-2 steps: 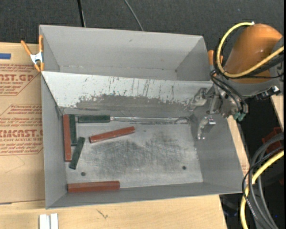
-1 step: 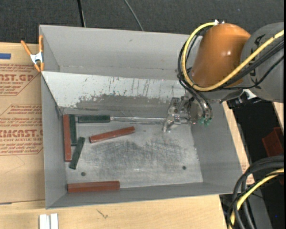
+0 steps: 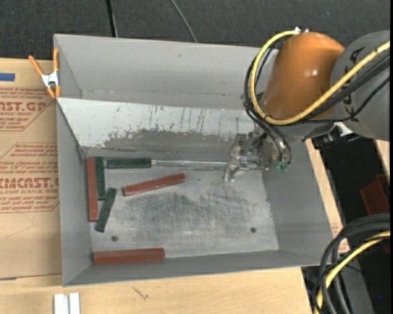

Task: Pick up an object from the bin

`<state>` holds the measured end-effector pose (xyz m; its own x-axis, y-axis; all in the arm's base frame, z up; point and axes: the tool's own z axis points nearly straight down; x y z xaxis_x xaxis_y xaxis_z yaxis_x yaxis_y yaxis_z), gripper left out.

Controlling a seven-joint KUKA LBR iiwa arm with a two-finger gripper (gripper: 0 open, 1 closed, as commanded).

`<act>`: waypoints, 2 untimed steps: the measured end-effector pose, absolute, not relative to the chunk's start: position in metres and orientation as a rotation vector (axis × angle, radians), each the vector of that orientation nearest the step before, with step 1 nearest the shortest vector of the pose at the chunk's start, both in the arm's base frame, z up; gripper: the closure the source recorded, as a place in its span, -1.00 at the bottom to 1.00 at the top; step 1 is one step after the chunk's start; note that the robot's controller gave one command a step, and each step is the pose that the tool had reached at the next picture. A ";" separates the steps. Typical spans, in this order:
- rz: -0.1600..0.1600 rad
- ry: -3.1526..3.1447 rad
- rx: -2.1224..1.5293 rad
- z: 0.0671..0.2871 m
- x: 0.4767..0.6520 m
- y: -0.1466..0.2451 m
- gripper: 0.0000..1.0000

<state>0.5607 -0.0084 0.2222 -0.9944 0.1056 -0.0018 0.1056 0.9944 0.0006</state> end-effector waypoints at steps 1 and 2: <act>0.000 3.137 0.170 0.150 0.558 -0.009 -1.00; -0.001 3.136 0.170 0.150 0.559 -0.009 -1.00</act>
Offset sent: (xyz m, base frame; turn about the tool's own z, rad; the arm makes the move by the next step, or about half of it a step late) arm 0.0000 0.0000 0.0000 0.0000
